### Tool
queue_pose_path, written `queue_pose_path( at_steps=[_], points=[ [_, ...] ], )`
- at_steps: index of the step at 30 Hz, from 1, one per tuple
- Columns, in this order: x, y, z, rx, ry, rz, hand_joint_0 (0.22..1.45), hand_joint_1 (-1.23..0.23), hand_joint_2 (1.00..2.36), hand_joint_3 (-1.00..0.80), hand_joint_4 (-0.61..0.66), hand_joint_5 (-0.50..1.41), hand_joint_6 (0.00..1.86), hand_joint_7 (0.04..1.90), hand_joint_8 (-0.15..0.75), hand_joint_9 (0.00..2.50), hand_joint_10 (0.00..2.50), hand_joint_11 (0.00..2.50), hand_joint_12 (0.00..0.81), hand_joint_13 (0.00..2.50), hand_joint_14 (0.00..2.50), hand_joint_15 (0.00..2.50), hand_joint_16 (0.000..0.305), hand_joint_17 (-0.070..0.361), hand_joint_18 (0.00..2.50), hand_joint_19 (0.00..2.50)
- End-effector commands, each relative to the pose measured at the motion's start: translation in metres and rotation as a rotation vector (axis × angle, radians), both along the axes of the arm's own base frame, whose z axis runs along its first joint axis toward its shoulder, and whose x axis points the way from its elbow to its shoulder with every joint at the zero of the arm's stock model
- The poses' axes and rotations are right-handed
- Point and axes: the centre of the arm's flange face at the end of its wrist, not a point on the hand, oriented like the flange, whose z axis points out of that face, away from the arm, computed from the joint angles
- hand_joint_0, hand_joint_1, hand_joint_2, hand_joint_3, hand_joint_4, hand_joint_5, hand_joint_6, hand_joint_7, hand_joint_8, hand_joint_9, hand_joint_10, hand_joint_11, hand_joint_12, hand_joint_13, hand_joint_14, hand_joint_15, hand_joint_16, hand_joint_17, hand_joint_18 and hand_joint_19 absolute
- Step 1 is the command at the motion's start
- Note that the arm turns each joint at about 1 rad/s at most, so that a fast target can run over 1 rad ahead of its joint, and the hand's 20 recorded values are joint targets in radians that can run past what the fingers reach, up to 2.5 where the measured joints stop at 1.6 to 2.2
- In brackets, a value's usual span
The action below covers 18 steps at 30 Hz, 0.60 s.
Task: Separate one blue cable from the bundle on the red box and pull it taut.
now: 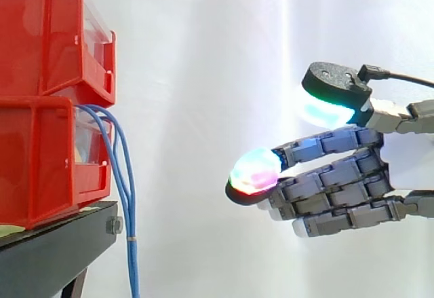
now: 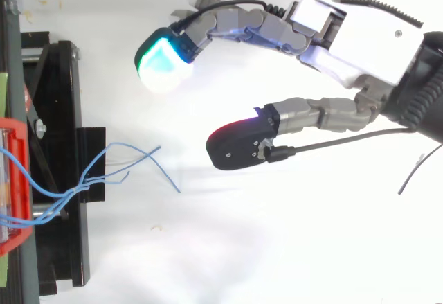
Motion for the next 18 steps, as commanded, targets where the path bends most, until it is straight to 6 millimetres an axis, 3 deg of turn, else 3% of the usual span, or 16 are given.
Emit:
queue_pose_path(
  at_steps=[1, 11, 13, 15, 18],
  points=[
    [0.001, 0.006, 0.002, -0.041, -0.004, -0.034, 0.46, -0.64, 1.0, -0.5, 0.22, -0.2, 0.5, 0.71, 0.244, 0.26, 0.0, 0.0, 0.297, 0.0, 0.0, 0.0, 0.061, 0.136, 0.0, 0.0],
    [-0.001, 0.009, 0.001, -0.039, -0.004, -0.107, 0.46, -0.63, 1.0, -0.5, 0.22, -0.2, 0.5, 0.71, 0.248, 0.27, 0.0, 0.0, 0.298, 0.0, 0.0, 0.0, 0.06, 0.136, 0.0, 0.01],
    [0.001, 0.009, -0.019, -0.033, 0.016, -0.107, 0.46, -0.63, 1.0, -0.5, 0.22, -0.2, 0.5, 0.71, 0.249, 0.28, 0.0, 0.0, 0.298, 0.0, 0.0, 0.01, 0.06, 0.135, 0.0, 0.01],
    [0.007, 0.006, -0.052, 0.024, 0.006, -0.11, 0.47, -0.63, 1.0, -0.5, 0.22, -0.2, 0.5, 0.71, 0.249, 0.28, 0.0, 0.0, 0.297, 0.0, 0.0, 0.0, 0.06, 0.135, 0.0, 0.01],
    [0.01, 0.006, -0.07, 0.093, -0.033, -0.112, 0.47, -0.63, 1.0, -0.5, 0.23, -0.2, 0.5, 0.71, 0.252, 0.29, 0.0, 0.0, 0.297, 0.0, 0.0, 0.01, 0.06, 0.135, 0.0, 0.01]
  ],
)
